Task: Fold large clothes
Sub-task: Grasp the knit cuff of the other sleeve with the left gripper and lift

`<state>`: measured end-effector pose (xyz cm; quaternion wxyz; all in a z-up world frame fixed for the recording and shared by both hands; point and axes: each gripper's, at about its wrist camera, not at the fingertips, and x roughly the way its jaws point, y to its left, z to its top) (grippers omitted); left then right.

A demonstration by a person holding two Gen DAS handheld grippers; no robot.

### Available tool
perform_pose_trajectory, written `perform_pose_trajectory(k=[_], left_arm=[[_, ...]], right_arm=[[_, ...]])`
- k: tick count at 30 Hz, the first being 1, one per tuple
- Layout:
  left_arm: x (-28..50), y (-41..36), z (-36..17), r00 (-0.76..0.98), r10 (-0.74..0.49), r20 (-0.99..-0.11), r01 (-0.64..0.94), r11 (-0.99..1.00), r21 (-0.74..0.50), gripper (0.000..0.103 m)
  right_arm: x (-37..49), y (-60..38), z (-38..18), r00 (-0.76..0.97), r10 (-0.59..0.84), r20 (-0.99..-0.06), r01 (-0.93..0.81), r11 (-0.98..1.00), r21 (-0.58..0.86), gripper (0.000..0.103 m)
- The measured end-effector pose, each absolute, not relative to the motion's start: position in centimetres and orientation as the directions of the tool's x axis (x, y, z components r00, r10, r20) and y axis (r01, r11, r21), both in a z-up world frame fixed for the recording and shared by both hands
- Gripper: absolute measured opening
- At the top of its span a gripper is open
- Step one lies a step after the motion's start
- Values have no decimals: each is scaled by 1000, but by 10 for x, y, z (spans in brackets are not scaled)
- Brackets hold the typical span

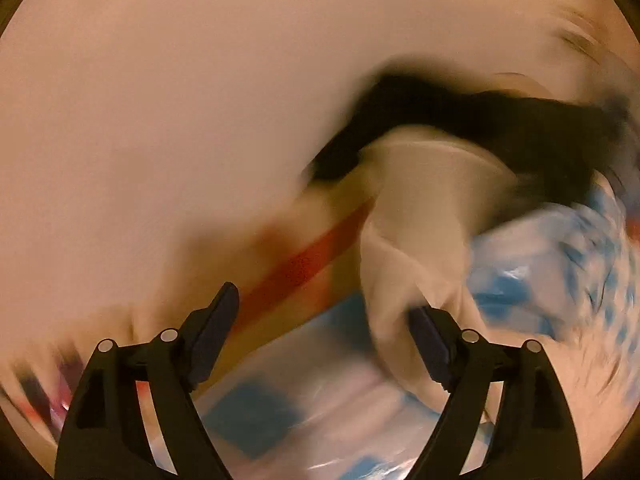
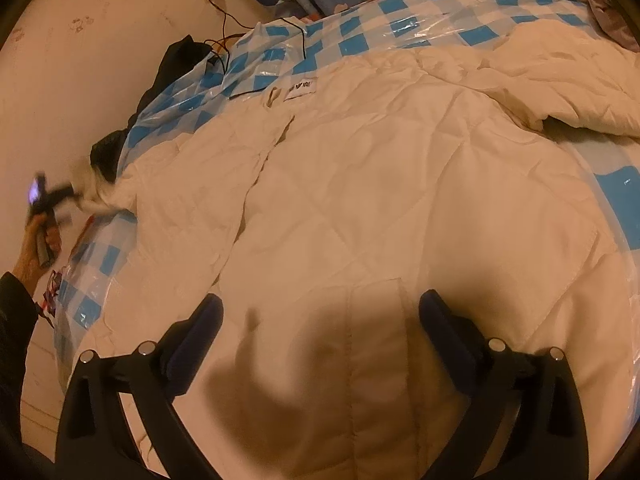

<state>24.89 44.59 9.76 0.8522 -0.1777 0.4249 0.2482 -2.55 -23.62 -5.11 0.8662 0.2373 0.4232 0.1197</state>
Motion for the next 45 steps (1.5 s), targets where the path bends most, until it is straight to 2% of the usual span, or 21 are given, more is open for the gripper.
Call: perform_pose_trajectory(k=[1, 2, 7, 11, 14, 18, 23, 24, 25, 26, 27, 28, 30, 32, 35, 36, 37, 39, 40, 42, 45], left_arm=[[234, 462, 89, 539, 225, -811, -608, 771, -190, 79], [225, 467, 88, 549, 227, -804, -625, 751, -215, 79], [182, 443, 108, 620, 300, -725, -589, 788, -177, 83], [191, 419, 118, 695, 126, -708, -448, 845, -290, 89], [219, 415, 101, 661, 20, -750, -437, 823, -363, 90], [276, 388, 73, 545, 70, -835, -513, 816, -266, 90], [330, 364, 41, 362, 220, -906, -566, 824, -25, 92], [332, 358, 43, 369, 241, -898, -560, 829, -8, 84], [332, 352, 48, 398, 237, -886, -545, 838, -21, 64], [330, 347, 55, 435, 213, -875, -521, 852, -52, 52], [326, 344, 63, 473, 187, -861, -495, 865, -84, 28], [317, 334, 82, 566, 123, -815, -414, 897, -153, 9], [291, 319, 113, 698, 23, -716, -262, 938, -225, 0], [234, 302, 155, 815, -94, -572, -52, 971, -233, 0], [198, 301, 167, 822, -145, -551, 9, 970, -242, 0], [200, 310, 163, 793, -151, -591, -11, 965, -262, 7], [203, 322, 159, 762, -158, -628, -39, 957, -288, 34], [214, 353, 145, 721, -135, -680, -158, 923, -350, 81], [225, 371, 136, 717, -124, -685, -223, 891, -395, 83], [246, 392, 118, 681, -197, -705, -259, 835, -484, 84], [280, 379, 106, 632, -101, -768, -316, 872, -374, 86]], right_arm=[[-25, -237, -51, 612, 411, -676, -7, 857, 515, 95], [-25, -238, -51, 612, 413, -675, -6, 855, 518, 95], [-25, -237, -51, 606, 412, -680, -4, 856, 516, 95], [-26, -238, -50, 607, 415, -678, -4, 855, 519, 95], [-25, -237, -50, 607, 407, -682, -5, 861, 509, 95], [-25, -235, -50, 603, 400, -691, -8, 869, 496, 96], [-24, -232, -51, 599, 383, -703, -16, 884, 468, 96], [-24, -231, -51, 599, 377, -707, -16, 888, 460, 96], [-24, -230, -51, 598, 373, -709, -18, 891, 453, 96], [-25, -230, -51, 598, 369, -711, -19, 894, 448, 96], [-26, -230, -51, 599, 369, -711, -19, 894, 448, 96], [-26, -231, -51, 600, 372, -709, -19, 892, 452, 96], [-26, -232, -51, 601, 378, -705, -18, 888, 460, 96], [-26, -231, -50, 602, 380, -702, -17, 885, 465, 96], [-25, -231, -51, 605, 378, -701, -15, 886, 464, 96], [-25, -229, -50, 605, 375, -702, -14, 887, 461, 96], [-25, -228, -51, 607, 369, -704, -14, 890, 455, 96], [-25, -227, -50, 609, 361, -706, -15, 895, 445, 96], [-25, -227, -50, 609, 359, -707, -15, 897, 442, 96], [-25, -226, -50, 610, 354, -709, -15, 900, 436, 96], [-24, -224, -51, 611, 344, -713, -21, 908, 420, 97]])
